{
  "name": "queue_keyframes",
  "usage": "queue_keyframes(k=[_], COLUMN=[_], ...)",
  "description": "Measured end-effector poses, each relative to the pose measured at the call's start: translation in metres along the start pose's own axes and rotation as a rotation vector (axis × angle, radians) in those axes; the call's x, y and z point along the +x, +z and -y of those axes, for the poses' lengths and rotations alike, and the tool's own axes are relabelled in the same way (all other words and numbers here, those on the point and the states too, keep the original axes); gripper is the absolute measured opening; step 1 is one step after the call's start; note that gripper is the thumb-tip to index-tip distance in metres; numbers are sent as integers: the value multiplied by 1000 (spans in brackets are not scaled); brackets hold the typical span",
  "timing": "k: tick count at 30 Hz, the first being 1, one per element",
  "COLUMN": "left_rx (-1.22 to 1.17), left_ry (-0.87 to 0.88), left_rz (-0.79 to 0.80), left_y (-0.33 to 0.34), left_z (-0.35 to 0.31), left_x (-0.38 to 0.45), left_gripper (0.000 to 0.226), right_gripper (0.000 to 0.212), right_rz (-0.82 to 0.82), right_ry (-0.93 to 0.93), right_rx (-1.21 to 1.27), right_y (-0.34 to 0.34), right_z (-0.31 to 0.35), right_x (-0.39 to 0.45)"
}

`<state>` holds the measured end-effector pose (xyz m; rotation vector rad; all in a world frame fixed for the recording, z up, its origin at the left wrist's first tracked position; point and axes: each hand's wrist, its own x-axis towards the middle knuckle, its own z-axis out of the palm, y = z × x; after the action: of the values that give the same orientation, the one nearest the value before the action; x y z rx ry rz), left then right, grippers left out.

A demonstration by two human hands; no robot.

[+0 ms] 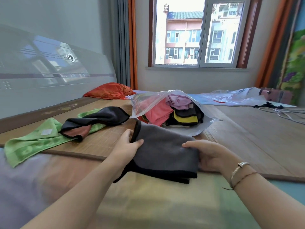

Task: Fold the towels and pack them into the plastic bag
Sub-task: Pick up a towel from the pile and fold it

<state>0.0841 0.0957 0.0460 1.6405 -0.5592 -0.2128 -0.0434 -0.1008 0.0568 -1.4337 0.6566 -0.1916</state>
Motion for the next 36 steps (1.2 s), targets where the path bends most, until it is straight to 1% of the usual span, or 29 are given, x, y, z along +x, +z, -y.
queue_keyframes(k=[1,3,4,5,6,7,8,9,10,11,14,15,16,18,19,20,22,23,24,26,27,28,30,32,34,35,36], left_rx=[-5,-2,24,49,64,72,71,61,46,28,-29,-56,-95,-160,-168,-157,-71,2,82,230,283,314,310,288,270,296,402], left_ry=[13,37,44,48,42,34,26,20,14,11,47,60,70,85,86,79,32,26,63,204,250,261,240,194,184,206,237], left_rz=[5,6,9,14,6,-15,-39,-60,-77,-91,-145,-147,-146,-162,-187,-224,-312,-343,-352,-293,-252,-222,-188,-152,-131,-113,-84], left_y=[6,21,30,40,50,60,69,77,86,93,111,116,123,135,141,146,153,155,156,155,153,150,145,143,141,140,140], left_z=[-3,-9,-12,-13,-14,-14,-12,-9,-5,-3,2,2,2,1,1,2,9,16,26,49,60,66,73,74,74,74,76], left_x=[10,33,46,60,72,85,97,109,120,130,158,166,175,192,201,209,218,217,214,205,201,200,202,201,197,196,194], left_gripper=[12,11,10,8,9,13,16,18,20,24,26,25,22,14,9,9,23,30,33,33,35,39,49,56,48,40,27], right_gripper=[27,15,11,9,13,20,26,29,29,27,23,23,23,17,11,11,31,41,48,60,62,63,60,66,83,90,94], right_rz=[-69,-262,-368,-463,-545,-611,-663,-692,-695,-678,-557,-542,-562,-664,-685,-677,-600,-565,-550,-567,-588,-612,-658,-694,-709,-709,-707], right_ry=[-60,-221,-312,-382,-414,-406,-378,-356,-343,-354,-352,-361,-413,-576,-636,-681,-759,-802,-839,-918,-958,-996,-1060,-1081,-1033,-1004,-996], right_rx=[-61,-239,-376,-573,-796,-1005,-1153,-1211,-1199,-1094,-489,-323,-211,-87,-44,-23,-76,-154,-259,-417,-448,-472,-546,-668,-810,-877,-946], right_y=[-4,-14,-21,-27,-31,-33,-35,-37,-38,-39,-41,-41,-40,-39,-37,-36,-29,-24,-20,-16,-16,-17,-17,-15,-12,-10,-9], right_z=[7,28,40,52,62,70,75,80,83,86,92,92,92,95,97,100,96,89,80,62,58,59,65,70,73,74,74], right_x=[6,22,34,47,61,76,93,108,122,135,174,188,202,228,236,240,243,244,246,249,249,250,250,250,253,255,258])
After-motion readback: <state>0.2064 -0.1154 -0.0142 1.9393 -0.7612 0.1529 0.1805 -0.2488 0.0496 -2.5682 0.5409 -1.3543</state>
